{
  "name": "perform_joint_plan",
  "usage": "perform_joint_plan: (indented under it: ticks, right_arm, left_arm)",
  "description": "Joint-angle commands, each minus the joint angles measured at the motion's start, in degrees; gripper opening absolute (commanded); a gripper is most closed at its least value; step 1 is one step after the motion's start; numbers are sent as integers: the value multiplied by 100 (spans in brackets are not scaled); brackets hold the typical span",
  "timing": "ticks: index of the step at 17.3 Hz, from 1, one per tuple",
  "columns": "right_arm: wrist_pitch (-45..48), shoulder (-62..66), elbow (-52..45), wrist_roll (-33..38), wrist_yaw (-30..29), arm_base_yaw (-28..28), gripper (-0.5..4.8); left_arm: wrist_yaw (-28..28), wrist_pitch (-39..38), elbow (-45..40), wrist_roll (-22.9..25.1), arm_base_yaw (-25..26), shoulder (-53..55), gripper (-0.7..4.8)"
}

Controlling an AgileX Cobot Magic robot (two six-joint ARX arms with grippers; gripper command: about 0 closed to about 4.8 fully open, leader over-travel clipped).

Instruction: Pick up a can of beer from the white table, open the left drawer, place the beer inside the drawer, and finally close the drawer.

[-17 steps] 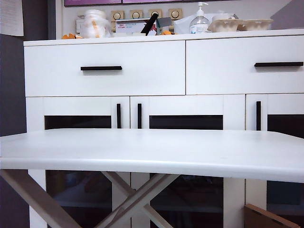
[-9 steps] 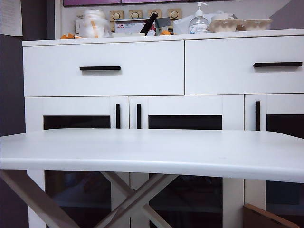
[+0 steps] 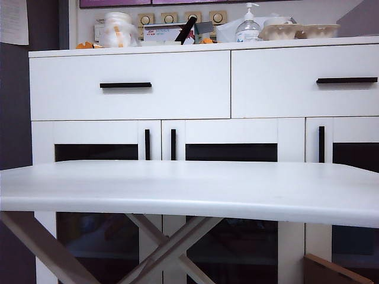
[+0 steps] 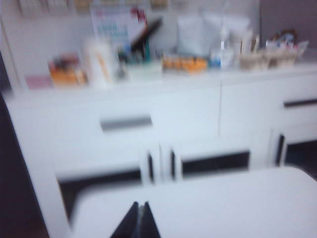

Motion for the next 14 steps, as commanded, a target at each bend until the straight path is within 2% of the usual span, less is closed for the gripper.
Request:
perform_joint_plan:
  ticks: [1,2,6,11,14]
  right_arm:
    - [52,-11,28,13,-9,11,0]
    - [55,-13,28,13,-4,9,0]
    - [52,-13,28,13,-4,9,0]
    - [52,-13,28,13,-7,11,0]
    - [52,-13,28,13,-7,11,0]
  left_arm:
    - [-391,614,-1593,-223,7,-861,-6]
    - [-424,769,-2203,-227,4,-1113,-6]
    - [-551,1368,-3477,-229,7,-1408,-6]
    - [-686,1504,-4002,-223,26,-1412,-6]
    - [-496,1985,-4304,-225,452,-1515,-6]
